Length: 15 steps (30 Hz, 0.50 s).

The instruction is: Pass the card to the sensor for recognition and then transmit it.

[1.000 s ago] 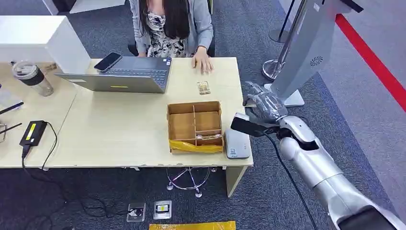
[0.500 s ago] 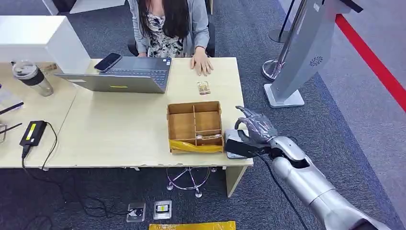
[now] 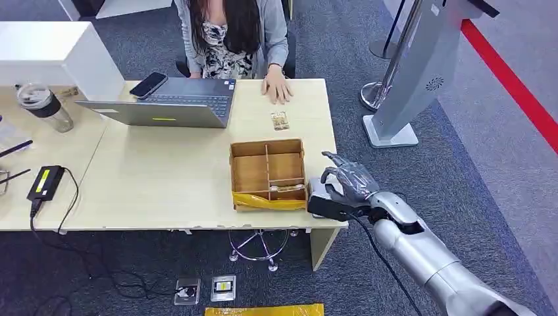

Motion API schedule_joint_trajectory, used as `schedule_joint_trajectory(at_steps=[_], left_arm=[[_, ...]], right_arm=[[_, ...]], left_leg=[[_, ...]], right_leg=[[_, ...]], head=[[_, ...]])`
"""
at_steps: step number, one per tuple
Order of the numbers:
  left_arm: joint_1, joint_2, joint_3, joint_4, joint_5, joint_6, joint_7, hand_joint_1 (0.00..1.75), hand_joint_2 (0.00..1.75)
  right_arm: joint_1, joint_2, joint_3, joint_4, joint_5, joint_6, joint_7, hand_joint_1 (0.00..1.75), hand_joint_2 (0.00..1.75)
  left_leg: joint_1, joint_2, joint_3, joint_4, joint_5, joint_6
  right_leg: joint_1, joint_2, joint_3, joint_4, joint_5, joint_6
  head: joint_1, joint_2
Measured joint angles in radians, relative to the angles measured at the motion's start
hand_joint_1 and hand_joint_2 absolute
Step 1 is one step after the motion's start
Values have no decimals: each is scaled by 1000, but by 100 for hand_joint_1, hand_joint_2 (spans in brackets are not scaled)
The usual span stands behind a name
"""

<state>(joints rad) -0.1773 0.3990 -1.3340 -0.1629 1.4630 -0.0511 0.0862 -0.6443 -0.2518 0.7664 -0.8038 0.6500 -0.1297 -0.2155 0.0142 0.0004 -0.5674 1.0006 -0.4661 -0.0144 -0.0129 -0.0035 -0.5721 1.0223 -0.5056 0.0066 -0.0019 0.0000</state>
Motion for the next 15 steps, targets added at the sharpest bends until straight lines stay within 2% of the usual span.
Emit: schedule_joint_trajectory(at_steps=[15], left_arm=[[1,0,0,0,0,0,-2,0,0]], right_arm=[[0,-3,38,46,-14,-5,-6,175,175]], left_leg=[[0,0,0,0,0,0]], right_leg=[[0,0,0,0,0,0]], head=[[0,0]])
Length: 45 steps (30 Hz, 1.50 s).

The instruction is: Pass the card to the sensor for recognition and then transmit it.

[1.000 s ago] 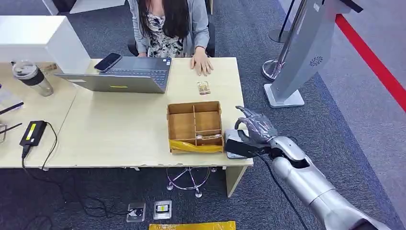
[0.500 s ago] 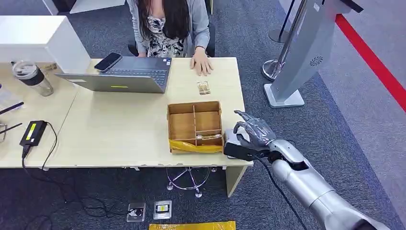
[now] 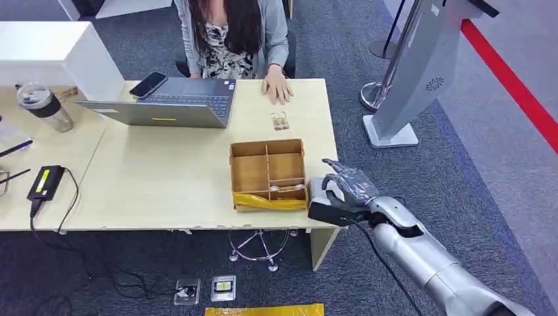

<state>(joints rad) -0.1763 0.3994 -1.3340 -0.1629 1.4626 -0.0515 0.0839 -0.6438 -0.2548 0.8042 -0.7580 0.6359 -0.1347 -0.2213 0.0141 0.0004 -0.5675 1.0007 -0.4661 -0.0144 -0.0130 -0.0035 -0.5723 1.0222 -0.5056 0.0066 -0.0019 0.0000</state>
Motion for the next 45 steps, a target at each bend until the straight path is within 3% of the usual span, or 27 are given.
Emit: schedule_joint_trajectory(at_steps=[11,21,35,45], left_arm=[[0,1,0,0,-5,-2,0,0,0],[-8,0,-2,0,-23,1,0,0,0],[-11,1,-2,0,-17,-3,0,0,0],[-11,7,-5,0,-18,-5,0,0,0]], right_arm=[[32,-34,13,2,-12,16,19,175,175],[87,-91,13,-91,-25,43,60,175,175],[104,-132,13,-151,-48,72,82,175,175],[137,-198,8,-243,-63,70,123,175,175]], left_leg=[[0,0,0,0,0,0],[0,1,1,0,0,0],[0,1,1,0,0,0],[0,1,1,0,0,0]], right_leg=[[0,0,0,0,0,0],[0,0,1,0,0,0],[0,0,1,0,0,0],[0,0,1,0,1,0]], head=[[0,0],[0,0],[0,0],[0,0]])
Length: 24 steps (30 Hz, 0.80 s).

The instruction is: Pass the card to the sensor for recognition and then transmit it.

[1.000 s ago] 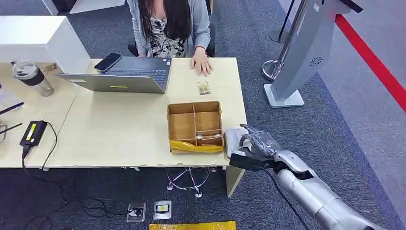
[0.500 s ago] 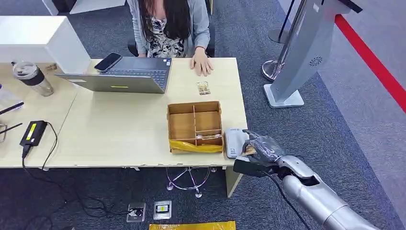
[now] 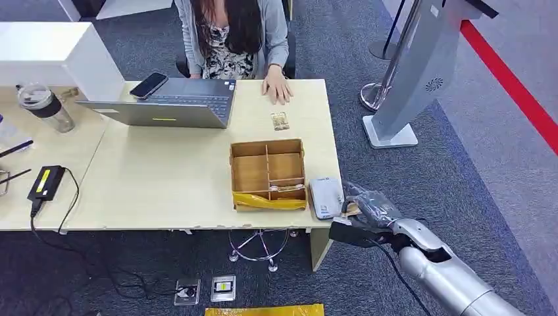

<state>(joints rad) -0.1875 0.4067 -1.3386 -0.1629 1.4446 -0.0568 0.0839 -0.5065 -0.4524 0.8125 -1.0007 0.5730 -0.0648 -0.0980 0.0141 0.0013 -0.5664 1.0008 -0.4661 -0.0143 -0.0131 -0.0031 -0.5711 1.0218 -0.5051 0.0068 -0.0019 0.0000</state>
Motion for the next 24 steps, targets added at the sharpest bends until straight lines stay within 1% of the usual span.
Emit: schedule_joint_trajectory(at_steps=[5,7,13,18,24], left_arm=[[-1,2,-1,0,0,0,0,0,0],[-1,2,-3,0,0,0,0,0,0],[-4,2,-4,0,-10,-7,0,0,0],[-15,0,-6,0,-30,-16,0,0,0],[-29,-5,-16,0,-48,-25,0,0,0]], right_arm=[[-19,-18,-13,-48,0,-3,9,175,175],[-56,-18,-17,-57,1,-13,6,175,175],[-185,-12,-42,-49,-11,-36,-36,175,175],[-295,32,-56,10,-10,-38,-75,175,175],[-405,125,-54,107,6,-48,-106,175,175]], left_leg=[[0,0,0,0,0,0],[0,1,-1,0,0,0],[0,1,-1,0,1,0],[0,0,-1,0,1,0],[0,0,-2,0,1,-1]], right_leg=[[0,0,0,0,1,0],[0,0,-1,0,1,0],[0,0,-1,0,1,0],[0,0,-1,1,1,0],[0,0,-2,1,1,0]], head=[[0,0],[0,0],[0,0],[0,0],[0,0]])
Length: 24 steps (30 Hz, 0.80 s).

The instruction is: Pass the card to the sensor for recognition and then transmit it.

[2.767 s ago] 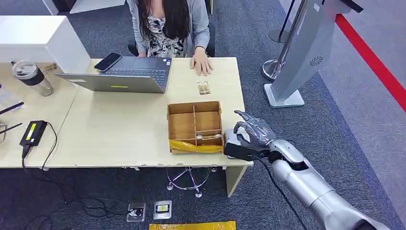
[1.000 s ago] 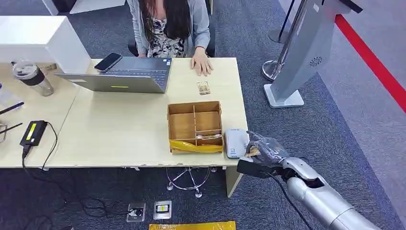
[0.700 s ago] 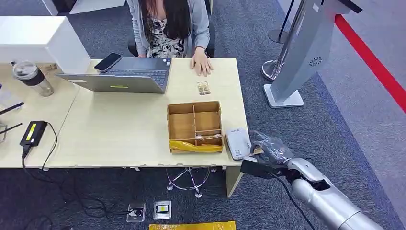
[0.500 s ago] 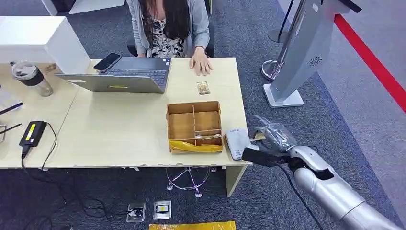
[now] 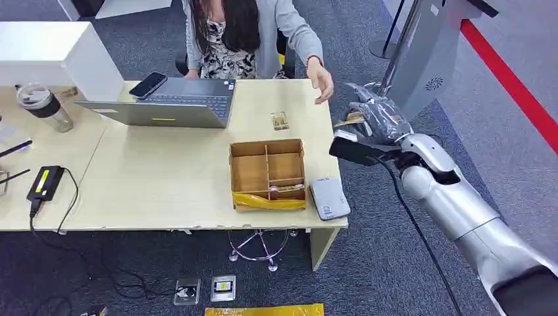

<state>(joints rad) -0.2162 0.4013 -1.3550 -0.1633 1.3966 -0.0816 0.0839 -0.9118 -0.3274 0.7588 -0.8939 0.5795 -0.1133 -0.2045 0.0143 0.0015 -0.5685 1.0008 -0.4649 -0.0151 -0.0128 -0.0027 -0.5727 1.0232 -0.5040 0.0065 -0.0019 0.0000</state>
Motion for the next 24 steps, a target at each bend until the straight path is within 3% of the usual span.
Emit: schedule_joint_trajectory(at_steps=[10,24], left_arm=[[-30,-11,-12,0,-26,-4,31,0,0],[-67,-36,-30,-1,-42,0,53,0,0]], right_arm=[[-135,175,16,184,55,-21,8,175,175],[-178,362,36,356,108,-16,31,175,175]], left_leg=[[0,0,0,0,0,0],[0,0,0,0,0,0]], right_leg=[[0,0,0,0,0,0],[0,0,0,0,0,0]], head=[[0,0],[0,0]])
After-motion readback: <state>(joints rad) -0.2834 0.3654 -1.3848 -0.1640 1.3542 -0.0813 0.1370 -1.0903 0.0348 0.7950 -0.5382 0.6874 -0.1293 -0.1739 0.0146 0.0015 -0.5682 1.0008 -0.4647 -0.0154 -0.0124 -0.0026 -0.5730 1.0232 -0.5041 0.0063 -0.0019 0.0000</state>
